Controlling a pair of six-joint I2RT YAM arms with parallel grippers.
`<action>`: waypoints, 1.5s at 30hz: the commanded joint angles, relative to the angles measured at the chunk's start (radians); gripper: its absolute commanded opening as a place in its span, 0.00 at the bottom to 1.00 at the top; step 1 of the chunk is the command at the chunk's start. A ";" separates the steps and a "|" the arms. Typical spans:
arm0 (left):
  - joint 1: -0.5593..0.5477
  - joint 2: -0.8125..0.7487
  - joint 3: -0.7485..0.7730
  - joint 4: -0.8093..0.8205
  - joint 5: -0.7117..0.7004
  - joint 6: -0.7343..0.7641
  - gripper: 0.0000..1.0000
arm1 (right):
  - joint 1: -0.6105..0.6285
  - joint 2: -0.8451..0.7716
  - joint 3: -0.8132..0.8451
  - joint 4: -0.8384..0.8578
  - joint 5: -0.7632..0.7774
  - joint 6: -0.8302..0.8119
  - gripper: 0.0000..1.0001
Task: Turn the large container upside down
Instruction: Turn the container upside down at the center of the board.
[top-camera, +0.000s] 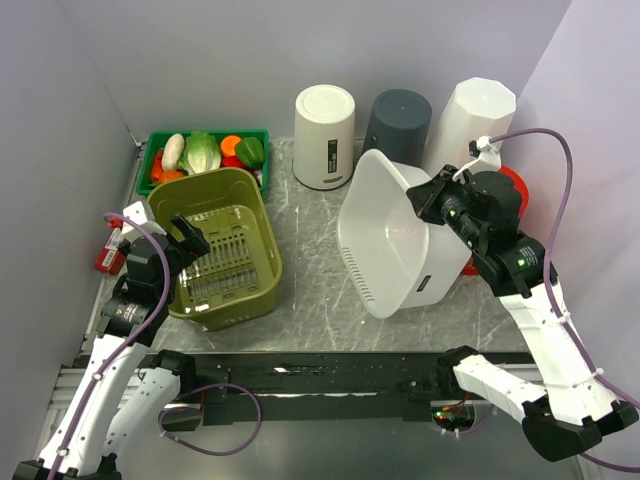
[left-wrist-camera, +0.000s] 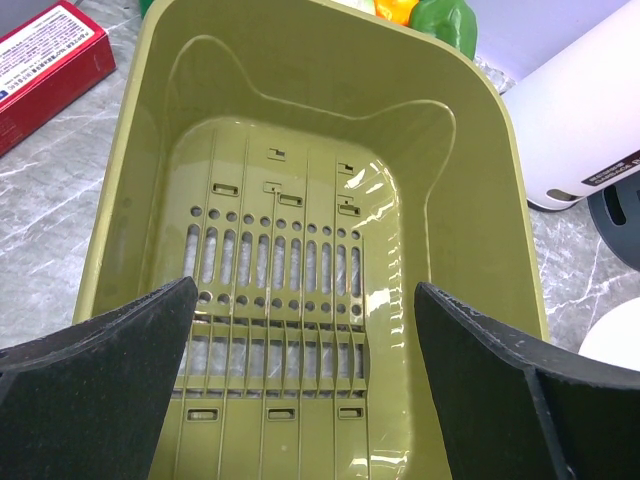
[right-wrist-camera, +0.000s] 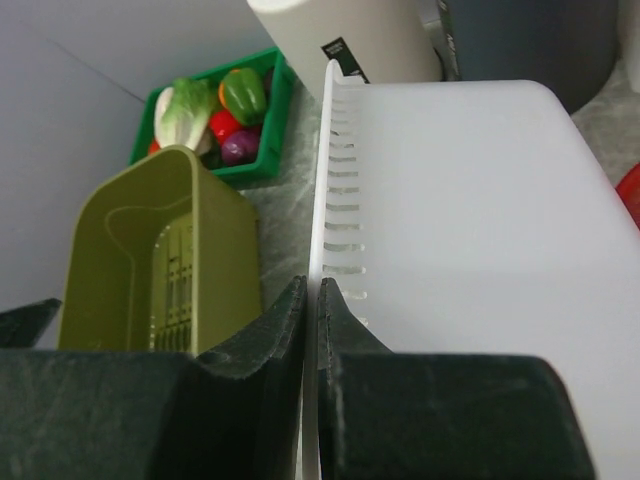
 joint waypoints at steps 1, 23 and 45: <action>-0.002 0.007 0.011 0.023 0.011 0.002 0.96 | -0.006 -0.020 0.016 0.084 0.038 -0.067 0.00; -0.002 0.025 0.013 0.023 0.019 0.005 0.96 | 0.272 0.107 0.035 -0.100 0.335 -0.271 0.00; -0.002 0.025 0.013 0.023 0.014 0.002 0.96 | 0.597 0.326 0.036 -0.232 0.627 -0.241 0.00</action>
